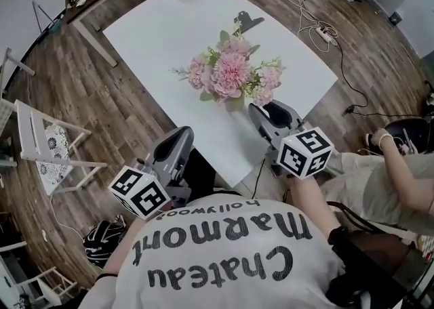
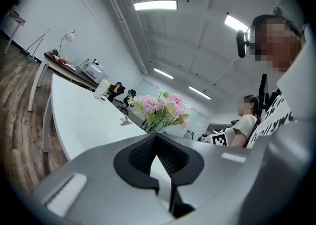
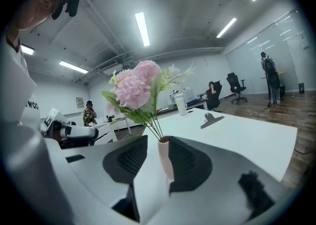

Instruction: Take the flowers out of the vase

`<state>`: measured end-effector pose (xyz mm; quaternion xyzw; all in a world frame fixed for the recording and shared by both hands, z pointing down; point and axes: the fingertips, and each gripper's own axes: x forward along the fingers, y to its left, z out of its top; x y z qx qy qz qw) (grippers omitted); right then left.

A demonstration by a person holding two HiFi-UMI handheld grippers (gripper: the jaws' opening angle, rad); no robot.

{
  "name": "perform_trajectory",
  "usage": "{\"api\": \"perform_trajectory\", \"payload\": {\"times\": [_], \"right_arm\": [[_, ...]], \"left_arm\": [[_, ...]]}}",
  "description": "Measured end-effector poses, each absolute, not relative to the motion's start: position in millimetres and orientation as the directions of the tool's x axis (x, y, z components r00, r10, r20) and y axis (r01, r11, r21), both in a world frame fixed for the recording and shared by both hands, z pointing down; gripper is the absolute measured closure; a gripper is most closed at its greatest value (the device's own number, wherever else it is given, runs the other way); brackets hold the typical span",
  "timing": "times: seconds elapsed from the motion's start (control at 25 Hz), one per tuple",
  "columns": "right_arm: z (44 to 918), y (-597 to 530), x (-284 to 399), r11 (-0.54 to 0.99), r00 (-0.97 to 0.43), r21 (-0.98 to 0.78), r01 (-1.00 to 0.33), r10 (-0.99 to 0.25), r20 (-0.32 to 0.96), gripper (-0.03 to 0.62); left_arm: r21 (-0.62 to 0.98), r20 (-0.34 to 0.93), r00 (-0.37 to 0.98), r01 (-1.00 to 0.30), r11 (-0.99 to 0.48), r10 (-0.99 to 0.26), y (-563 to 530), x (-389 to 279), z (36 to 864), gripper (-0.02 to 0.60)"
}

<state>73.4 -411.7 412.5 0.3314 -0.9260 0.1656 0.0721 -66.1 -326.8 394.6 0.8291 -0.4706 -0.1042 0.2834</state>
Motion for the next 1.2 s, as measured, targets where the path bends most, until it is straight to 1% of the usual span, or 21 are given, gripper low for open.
{"api": "perform_trajectory", "payload": {"times": [0.2,0.4,0.6,0.64,0.76,0.84,0.92,1.04,1.2], "right_arm": [[419.9,-425.0,54.7,0.75,-0.773,-0.202,-0.63,-0.583,0.25,0.433],[417.8,-440.5,33.0,0.774,-0.771,-0.118,-0.622,-0.58,0.264,0.421],[415.3,-448.0,29.4,0.765,-0.773,-0.138,-0.629,-0.597,0.216,0.422],[415.3,-446.7,29.1,0.767,-0.777,-0.146,-0.625,-0.595,0.203,0.43],[417.4,-444.0,27.2,0.766,-0.781,-0.159,-0.623,-0.597,0.182,0.513],[418.6,-446.0,26.9,0.764,-0.78,-0.163,-0.625,-0.6,0.178,0.523],[417.9,-449.6,27.5,0.763,-0.779,-0.162,-0.626,-0.602,0.176,0.554],[412.6,-454.9,31.7,0.761,-0.777,-0.157,-0.629,-0.608,0.163,0.568],[393.5,-466.1,42.8,0.753,-0.774,-0.182,-0.632,-0.624,0.108,0.574]], "left_arm": [[0.574,0.109,0.548,-0.716,-0.397,-0.829,-343.7,-70.4,406.4,0.575],[0.575,0.119,0.561,-0.711,-0.404,-0.819,-368.8,-76.5,410.2,0.575],[0.578,0.14,0.577,-0.707,-0.407,-0.805,-375.0,-71.8,419.0,0.575],[0.577,0.141,0.584,-0.705,-0.412,-0.8,-373.7,-70.7,420.9,0.575],[0.577,0.15,0.599,-0.699,-0.422,-0.787,-370.1,-71.6,428.2,0.575],[0.582,0.154,0.604,-0.695,-0.423,-0.782,-372.5,-72.5,431.2,0.575],[0.584,0.154,0.61,-0.691,-0.427,-0.777,-377.0,-71.9,432.0,0.575],[0.584,0.153,0.618,-0.686,-0.434,-0.771,-384.5,-68.4,430.8,0.575],[0.583,0.147,0.625,-0.681,-0.443,-0.767,-396.2,-61.2,425.9,0.575]]}}
